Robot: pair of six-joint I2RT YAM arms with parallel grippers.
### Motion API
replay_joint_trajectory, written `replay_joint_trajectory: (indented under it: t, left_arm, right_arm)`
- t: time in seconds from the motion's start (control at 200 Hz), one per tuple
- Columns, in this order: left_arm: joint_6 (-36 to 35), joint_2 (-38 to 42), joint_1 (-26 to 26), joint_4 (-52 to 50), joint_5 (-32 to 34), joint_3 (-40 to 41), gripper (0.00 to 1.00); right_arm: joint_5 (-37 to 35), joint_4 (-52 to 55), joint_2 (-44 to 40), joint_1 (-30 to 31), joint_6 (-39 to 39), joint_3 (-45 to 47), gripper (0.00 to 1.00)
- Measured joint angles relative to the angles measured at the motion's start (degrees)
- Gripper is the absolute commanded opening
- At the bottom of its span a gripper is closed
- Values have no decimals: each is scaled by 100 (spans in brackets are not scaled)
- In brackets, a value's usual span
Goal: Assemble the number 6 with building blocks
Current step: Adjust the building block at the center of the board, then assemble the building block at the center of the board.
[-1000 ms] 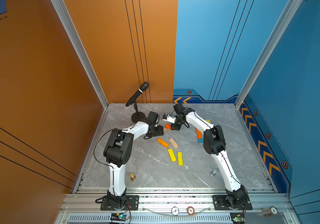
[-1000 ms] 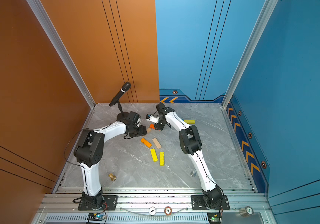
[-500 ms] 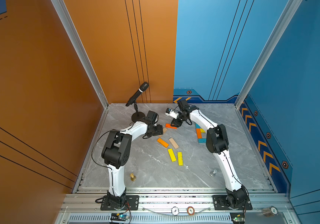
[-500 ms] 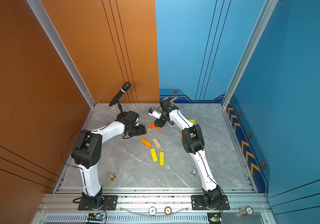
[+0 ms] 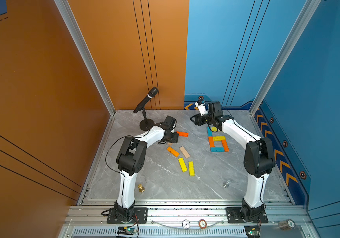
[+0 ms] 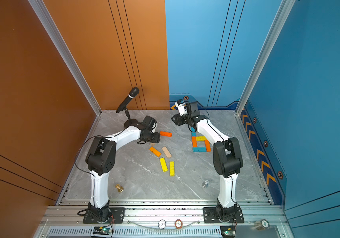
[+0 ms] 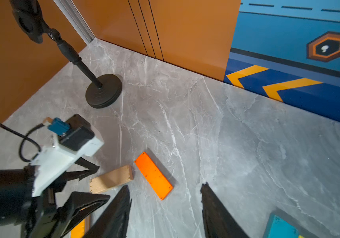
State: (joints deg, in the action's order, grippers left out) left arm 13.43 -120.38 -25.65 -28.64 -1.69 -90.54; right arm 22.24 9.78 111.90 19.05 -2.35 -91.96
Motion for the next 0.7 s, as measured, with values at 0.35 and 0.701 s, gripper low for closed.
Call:
replay_joint_trajectory:
  t: [0.35, 0.701]
  left_arm:
    - [-402, -319, -2, -446, 269, -216, 44]
    - [-114, -339, 136, -459, 254, -205, 34]
  right_arm:
    - [0, -450, -284, 31, -544, 531, 56]
    - [-138, -525, -284, 175, -699, 726, 56]
